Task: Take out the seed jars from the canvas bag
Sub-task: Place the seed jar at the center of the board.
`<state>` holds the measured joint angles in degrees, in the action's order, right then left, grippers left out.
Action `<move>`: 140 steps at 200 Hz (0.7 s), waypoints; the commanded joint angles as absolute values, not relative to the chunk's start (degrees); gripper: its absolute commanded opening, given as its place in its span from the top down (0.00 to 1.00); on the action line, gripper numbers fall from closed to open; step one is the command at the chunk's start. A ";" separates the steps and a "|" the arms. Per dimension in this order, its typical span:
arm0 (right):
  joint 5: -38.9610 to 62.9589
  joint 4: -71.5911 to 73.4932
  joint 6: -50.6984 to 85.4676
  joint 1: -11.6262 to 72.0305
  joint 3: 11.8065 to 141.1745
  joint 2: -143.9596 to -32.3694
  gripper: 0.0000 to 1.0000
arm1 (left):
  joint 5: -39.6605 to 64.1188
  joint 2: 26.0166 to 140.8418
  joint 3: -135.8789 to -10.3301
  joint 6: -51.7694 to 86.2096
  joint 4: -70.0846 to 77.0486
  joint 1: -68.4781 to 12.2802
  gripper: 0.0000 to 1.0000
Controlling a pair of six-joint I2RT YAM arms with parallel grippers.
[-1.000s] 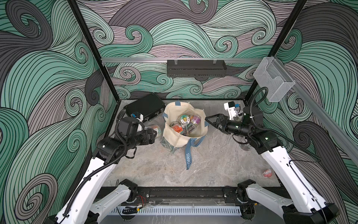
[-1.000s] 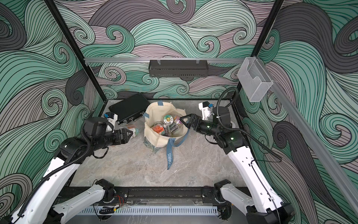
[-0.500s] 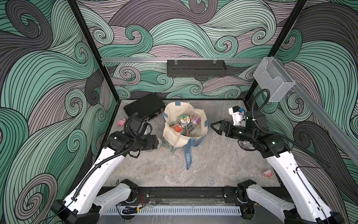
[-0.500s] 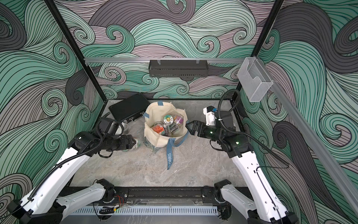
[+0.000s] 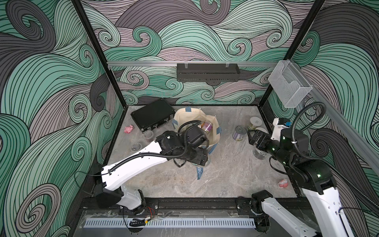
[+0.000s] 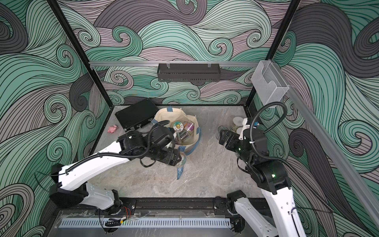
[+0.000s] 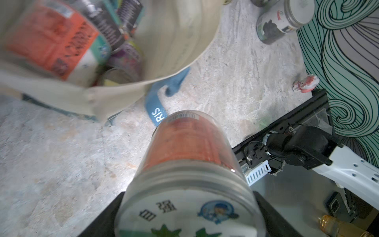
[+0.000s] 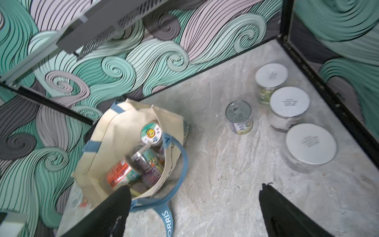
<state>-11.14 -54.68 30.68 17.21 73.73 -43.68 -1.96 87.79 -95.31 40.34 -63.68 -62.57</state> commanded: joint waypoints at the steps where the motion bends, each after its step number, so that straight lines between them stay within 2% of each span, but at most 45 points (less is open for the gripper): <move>1: -22.06 -59.27 32.01 16.96 76.29 -41.09 0.01 | -1.50 95.19 -101.96 38.95 -58.72 -64.56 0.66; 47: -29.54 -61.03 30.97 16.96 79.28 -35.81 0.01 | 3.19 113.64 -115.97 36.07 -54.82 -65.39 0.68; 101: -28.89 -61.36 30.61 16.96 80.46 -35.96 0.01 | 3.19 134.78 -139.65 33.19 -60.09 -65.59 0.68; 140: -27.11 -61.35 31.54 16.96 78.58 -36.31 0.01 | 1.65 140.31 -141.27 32.70 -54.49 -66.04 0.67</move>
